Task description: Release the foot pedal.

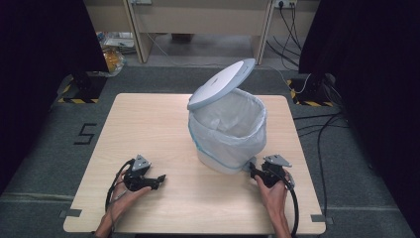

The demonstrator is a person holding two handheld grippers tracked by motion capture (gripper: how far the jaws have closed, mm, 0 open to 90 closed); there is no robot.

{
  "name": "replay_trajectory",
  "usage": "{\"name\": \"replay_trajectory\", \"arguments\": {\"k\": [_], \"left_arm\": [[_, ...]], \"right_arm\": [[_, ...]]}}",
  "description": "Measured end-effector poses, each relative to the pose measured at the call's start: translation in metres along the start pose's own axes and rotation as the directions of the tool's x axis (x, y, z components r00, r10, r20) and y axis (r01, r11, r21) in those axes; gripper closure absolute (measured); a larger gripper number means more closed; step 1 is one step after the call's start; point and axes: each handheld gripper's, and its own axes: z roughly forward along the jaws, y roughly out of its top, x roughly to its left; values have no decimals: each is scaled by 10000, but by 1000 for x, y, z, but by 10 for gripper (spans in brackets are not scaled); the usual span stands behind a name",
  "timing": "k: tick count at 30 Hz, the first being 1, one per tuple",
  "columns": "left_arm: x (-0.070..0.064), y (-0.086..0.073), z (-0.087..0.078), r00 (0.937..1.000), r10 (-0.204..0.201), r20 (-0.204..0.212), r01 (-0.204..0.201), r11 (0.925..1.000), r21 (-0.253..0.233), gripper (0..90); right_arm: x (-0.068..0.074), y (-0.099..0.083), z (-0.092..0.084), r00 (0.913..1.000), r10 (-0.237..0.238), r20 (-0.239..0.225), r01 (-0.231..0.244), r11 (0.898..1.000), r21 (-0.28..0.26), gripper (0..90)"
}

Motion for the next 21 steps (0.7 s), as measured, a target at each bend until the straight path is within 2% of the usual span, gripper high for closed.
{"name": "replay_trajectory", "arguments": {"k": [9,13,21], "left_arm": [[0,0,0,9999,-68,-144,68,10000,-5,198],[0,0,0,9999,-79,-141,78,10000,-22,196],[0,0,0,9999,-78,-141,77,10000,-22,196]], "right_arm": [[-2,1,-1,9999,141,11,-141,9998,-125,298],[-2,1,-2,10000,-44,60,46,9998,-203,298],[-3,2,-3,10000,53,-3,-53,9995,-318,282]]}}
